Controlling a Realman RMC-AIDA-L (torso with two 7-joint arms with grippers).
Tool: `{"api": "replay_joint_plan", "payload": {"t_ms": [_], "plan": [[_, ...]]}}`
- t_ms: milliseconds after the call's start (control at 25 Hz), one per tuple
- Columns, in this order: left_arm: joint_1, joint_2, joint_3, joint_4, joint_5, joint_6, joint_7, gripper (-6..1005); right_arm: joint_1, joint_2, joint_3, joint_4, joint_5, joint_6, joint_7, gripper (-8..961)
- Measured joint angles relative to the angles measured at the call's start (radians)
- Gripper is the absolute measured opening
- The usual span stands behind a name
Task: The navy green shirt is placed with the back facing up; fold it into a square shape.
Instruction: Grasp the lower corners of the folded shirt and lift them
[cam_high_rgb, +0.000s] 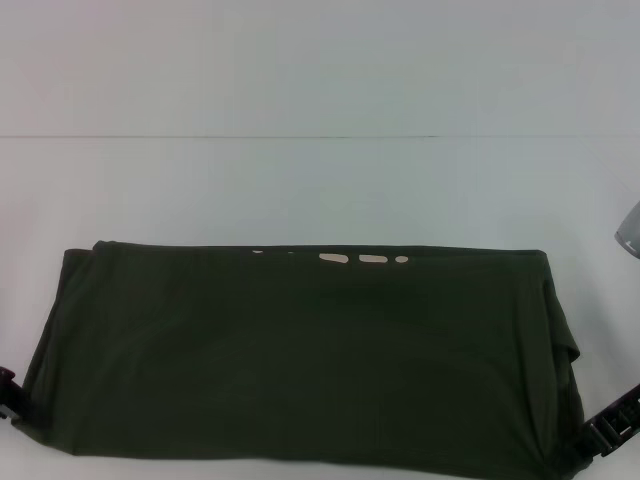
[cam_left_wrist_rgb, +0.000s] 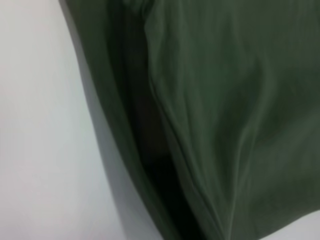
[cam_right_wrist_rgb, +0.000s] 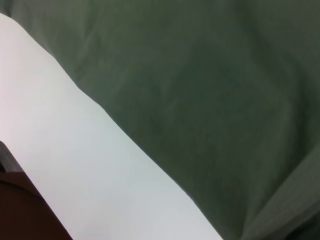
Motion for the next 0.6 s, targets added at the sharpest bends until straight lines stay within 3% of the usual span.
{"api": "replay_joint_plan", "payload": {"t_ms": [600], "plan": [[-0.002, 0.001, -0.012, 0.000, 0.000, -0.043, -0.006, 13, 0.006, -0.011, 0.045, -0.016, 0.010, -0.033, 0.005, 167]]}}
